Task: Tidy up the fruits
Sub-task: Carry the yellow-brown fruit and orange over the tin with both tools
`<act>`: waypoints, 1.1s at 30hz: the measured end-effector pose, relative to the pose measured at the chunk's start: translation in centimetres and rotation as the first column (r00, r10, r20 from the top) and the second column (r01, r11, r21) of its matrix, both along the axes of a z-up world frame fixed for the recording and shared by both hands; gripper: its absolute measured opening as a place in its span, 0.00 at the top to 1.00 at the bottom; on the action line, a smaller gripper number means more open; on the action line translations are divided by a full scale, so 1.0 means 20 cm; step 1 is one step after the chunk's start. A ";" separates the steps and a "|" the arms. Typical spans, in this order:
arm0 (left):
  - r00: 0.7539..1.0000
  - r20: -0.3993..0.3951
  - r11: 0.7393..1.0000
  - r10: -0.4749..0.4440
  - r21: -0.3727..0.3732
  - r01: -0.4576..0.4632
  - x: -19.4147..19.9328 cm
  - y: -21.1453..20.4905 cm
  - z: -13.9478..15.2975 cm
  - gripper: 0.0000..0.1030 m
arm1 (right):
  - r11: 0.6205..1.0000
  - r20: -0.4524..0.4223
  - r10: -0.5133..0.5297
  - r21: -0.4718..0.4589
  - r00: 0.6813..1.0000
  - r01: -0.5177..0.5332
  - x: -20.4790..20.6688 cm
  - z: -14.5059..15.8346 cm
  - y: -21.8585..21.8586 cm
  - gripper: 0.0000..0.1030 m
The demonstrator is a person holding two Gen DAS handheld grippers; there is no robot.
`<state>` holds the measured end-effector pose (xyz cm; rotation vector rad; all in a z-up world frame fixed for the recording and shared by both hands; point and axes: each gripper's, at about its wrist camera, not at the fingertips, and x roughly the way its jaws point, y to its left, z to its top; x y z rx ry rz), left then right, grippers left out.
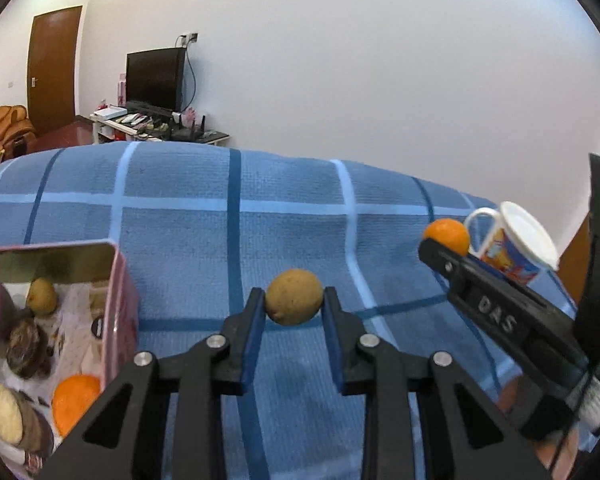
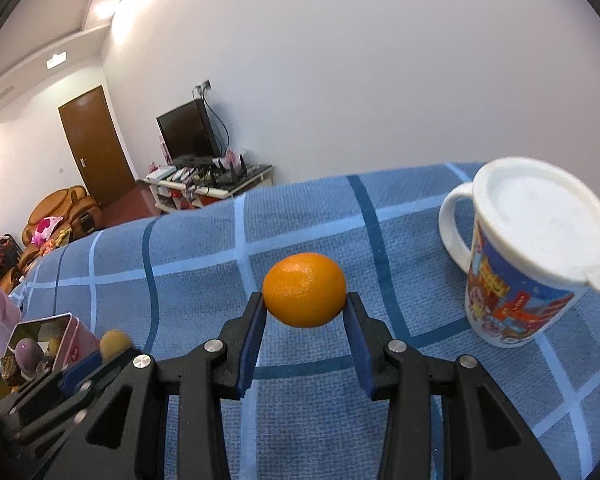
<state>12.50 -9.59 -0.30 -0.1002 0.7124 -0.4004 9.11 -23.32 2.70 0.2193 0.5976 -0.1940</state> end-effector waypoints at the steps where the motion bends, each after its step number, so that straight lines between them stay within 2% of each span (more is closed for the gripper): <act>1: 1.000 0.007 1.000 0.003 -0.001 -0.003 -0.02 0.01 0.01 0.71 | 1.000 0.014 -0.006 -0.021 1.000 0.007 -0.02 0.01 0.01 0.59; 5: 0.999 0.048 1.000 -0.004 0.011 0.004 -0.05 0.04 0.04 0.71 | 0.996 0.045 -0.006 -0.083 0.999 0.009 -0.10 0.05 0.06 0.59; 21: 0.992 0.125 0.998 0.023 0.063 -0.031 -0.20 0.13 0.08 0.71 | 0.986 0.103 -0.046 -0.153 0.994 0.061 -0.39 0.09 0.17 0.59; 33: 0.984 0.178 0.995 0.028 0.087 -0.044 -0.30 0.18 0.11 0.71 | 0.983 0.128 -0.081 -0.154 0.988 0.100 -0.53 0.11 0.21 0.59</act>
